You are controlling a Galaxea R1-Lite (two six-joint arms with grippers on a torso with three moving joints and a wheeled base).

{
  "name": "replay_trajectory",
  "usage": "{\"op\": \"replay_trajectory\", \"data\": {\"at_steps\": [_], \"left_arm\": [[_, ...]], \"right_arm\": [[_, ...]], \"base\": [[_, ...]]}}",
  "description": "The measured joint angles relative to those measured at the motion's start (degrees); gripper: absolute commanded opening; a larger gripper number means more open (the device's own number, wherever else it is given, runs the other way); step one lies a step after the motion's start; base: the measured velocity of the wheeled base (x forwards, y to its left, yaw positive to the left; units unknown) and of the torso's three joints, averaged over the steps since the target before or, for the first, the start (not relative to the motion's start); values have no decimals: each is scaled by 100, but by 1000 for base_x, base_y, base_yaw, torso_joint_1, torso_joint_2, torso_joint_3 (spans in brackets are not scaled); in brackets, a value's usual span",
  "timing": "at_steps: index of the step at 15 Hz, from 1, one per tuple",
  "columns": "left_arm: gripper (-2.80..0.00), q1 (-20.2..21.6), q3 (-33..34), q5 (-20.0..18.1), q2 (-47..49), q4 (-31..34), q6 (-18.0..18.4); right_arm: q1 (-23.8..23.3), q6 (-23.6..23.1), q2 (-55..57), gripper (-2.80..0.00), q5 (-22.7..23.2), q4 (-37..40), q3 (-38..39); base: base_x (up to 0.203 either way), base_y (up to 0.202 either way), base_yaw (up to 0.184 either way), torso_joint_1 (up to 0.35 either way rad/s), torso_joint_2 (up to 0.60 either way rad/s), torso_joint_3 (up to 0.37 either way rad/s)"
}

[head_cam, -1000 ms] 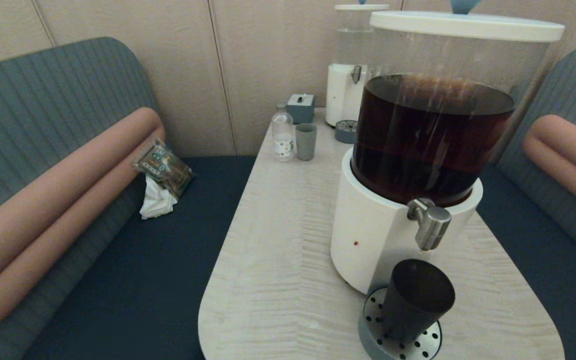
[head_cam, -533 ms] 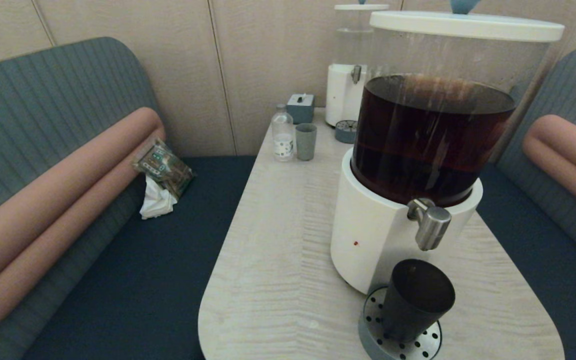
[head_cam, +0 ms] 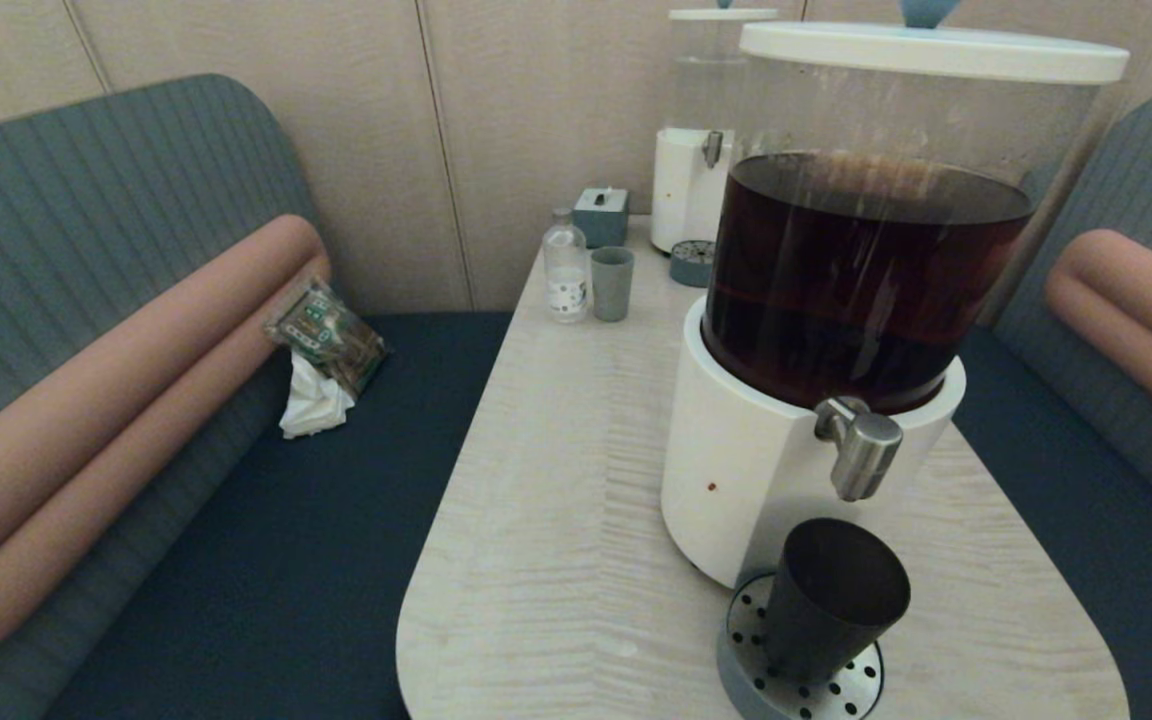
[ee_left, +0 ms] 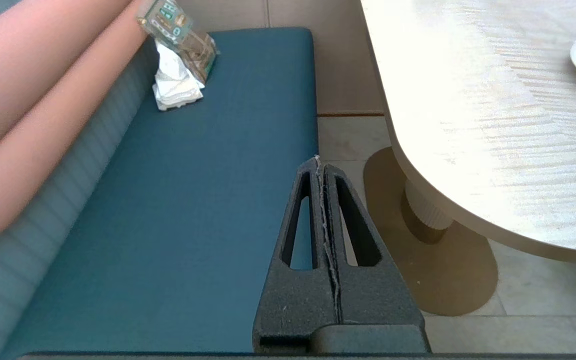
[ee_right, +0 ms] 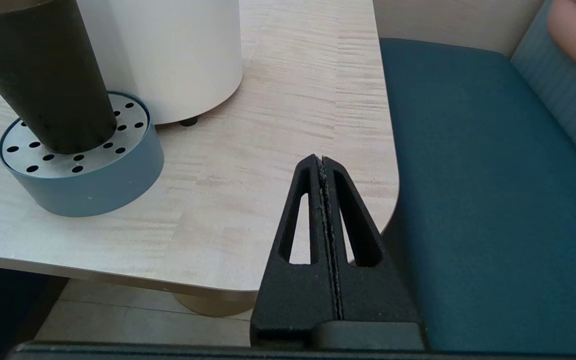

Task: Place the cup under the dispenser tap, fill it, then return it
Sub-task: Turn off the faucet

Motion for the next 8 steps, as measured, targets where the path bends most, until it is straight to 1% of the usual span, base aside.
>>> {"op": "replay_trajectory", "data": {"at_steps": [2,5,8], "left_arm": [[-280,0,0,101,0,-14,-196],[-280,0,-6,119,0,57,-303],[-280,0,-23,119,0,48,-195]], "right_arm": [[0,0,0,-280,2,0,0],[0,0,0,-280,0,0,0],[0,0,0,-280,0,2,0]], "base": [[0,0,0,0,0,0],[0,0,0,0,0,0],[0,0,0,0,0,0]]}}
